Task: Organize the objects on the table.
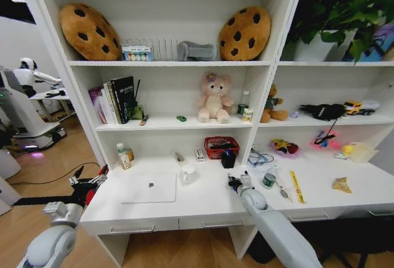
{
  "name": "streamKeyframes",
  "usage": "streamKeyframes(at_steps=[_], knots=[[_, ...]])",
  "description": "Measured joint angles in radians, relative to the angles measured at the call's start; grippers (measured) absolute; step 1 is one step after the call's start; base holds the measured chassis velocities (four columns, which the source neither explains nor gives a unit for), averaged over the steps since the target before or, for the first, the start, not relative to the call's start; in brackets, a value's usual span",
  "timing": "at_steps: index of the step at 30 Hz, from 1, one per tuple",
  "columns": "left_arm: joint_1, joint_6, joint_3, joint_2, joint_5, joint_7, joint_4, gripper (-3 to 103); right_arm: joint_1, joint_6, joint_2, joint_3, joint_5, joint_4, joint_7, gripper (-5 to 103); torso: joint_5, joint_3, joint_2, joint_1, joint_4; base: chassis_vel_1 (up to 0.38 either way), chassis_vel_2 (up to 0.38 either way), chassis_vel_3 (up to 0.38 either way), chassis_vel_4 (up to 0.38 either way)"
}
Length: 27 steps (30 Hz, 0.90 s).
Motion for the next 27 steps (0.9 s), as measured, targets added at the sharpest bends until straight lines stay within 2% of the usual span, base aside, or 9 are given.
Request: streamKeyframes(at_steps=[3,4,6,7,10,11,14,21,27], knots=[[0.000,0.000,0.000,0.000,0.000,0.000,0.000,100,-0.009,0.165,0.000,0.032,-0.069,-0.015,-0.048,12,0.0001,0.000,0.000,0.000,-0.0002,0.000,0.000,0.000,0.000],[0.000,0.000,0.000,0.000,0.000,0.000,0.000,100,-0.009,0.165,0.000,0.032,-0.069,-0.015,-0.048,12,0.0001,0.000,0.000,0.000,-0.0002,0.000,0.000,0.000,0.000],[0.000,0.000,0.000,0.000,0.000,0.000,0.000,100,-0.002,0.292,0.013,0.050,-0.131,-0.036,-0.077,12,0.0003,0.000,0.000,0.000,-0.0002,0.000,0.000,0.000,0.000],[0.000,0.000,0.000,0.000,0.000,0.000,0.000,100,-0.002,0.292,0.013,0.050,-0.131,-0.036,-0.077,12,0.0003,0.000,0.000,0.000,-0.0002,0.000,0.000,0.000,0.000],[0.000,0.000,0.000,0.000,0.000,0.000,0.000,100,0.014,0.379,0.042,0.055,-0.169,-0.053,-0.095,12,0.0001,0.000,0.000,0.000,0.0000,0.000,0.000,0.000,0.000],[0.000,0.000,0.000,0.000,0.000,0.000,0.000,100,0.014,0.379,0.042,0.055,-0.169,-0.053,-0.095,12,0.0001,0.000,0.000,0.000,0.0000,0.000,0.000,0.000,0.000],[0.000,0.000,0.000,0.000,0.000,0.000,0.000,100,0.081,0.497,0.130,0.057,-0.284,-0.153,-0.128,12,0.0001,0.000,0.000,0.000,0.0001,0.000,0.000,0.000,0.000],[0.000,0.000,0.000,0.000,0.000,0.000,0.000,100,0.213,0.595,0.219,0.047,-0.368,-0.333,-0.151,12,-0.0001,0.000,0.000,0.000,0.0000,0.000,0.000,0.000,0.000],[0.000,0.000,0.000,0.000,0.000,0.000,0.000,100,0.280,0.600,0.239,0.041,-0.350,-0.413,-0.151,12,0.0000,0.000,0.000,0.000,0.0001,0.000,0.000,0.000,0.000]])
